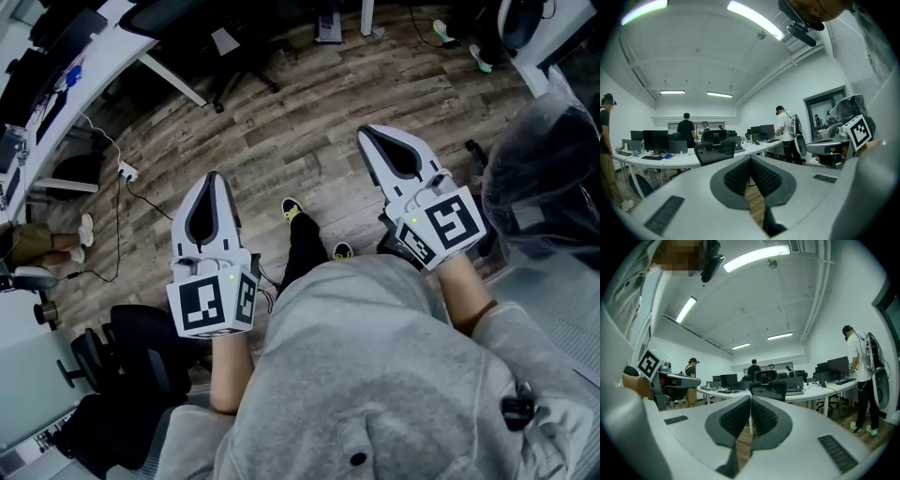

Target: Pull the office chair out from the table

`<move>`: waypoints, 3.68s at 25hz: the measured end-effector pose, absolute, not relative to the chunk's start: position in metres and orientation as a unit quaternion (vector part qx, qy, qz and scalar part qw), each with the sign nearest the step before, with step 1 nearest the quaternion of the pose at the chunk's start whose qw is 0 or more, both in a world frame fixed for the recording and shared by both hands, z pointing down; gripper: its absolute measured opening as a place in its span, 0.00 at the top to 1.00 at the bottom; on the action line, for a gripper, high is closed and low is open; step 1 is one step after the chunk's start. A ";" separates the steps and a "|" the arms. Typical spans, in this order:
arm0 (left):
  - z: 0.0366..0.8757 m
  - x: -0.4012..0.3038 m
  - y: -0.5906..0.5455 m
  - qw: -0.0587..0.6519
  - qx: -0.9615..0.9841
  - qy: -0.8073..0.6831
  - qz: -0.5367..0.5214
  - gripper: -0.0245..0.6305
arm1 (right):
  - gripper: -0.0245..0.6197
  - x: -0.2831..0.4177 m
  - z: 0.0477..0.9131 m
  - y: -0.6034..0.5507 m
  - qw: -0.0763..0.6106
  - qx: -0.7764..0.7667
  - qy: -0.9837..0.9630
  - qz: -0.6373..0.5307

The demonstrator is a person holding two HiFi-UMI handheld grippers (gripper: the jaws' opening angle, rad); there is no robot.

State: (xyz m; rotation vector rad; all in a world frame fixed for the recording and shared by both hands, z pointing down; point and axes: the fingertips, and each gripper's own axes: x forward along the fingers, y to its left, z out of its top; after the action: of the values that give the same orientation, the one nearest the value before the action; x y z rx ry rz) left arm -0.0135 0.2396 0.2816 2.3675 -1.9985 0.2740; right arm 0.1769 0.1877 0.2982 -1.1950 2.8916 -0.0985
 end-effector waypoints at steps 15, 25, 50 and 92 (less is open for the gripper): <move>0.290 -0.055 0.195 0.029 0.755 -0.649 0.092 0.95 | 0.92 0.123 0.294 0.145 -0.014 -0.362 0.932 -0.018; 0.303 -0.091 0.141 0.044 0.753 -0.650 0.091 0.95 | 0.92 0.084 0.302 0.092 -0.030 -0.361 0.932 -0.022; 0.312 -0.173 0.029 0.054 0.757 -0.643 0.100 0.95 | 0.92 -0.004 0.307 -0.018 -0.069 -0.363 0.929 0.003; 0.308 -0.238 0.009 0.054 0.771 -0.631 0.062 0.95 | 0.92 -0.077 0.292 -0.032 -0.062 -0.374 0.925 0.013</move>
State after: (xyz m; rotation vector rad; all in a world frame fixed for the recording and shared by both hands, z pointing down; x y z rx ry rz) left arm -0.2376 0.0086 0.3081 2.3441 -1.9172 0.1895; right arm -0.0766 -0.0324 0.2921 -1.2240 3.0265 0.0421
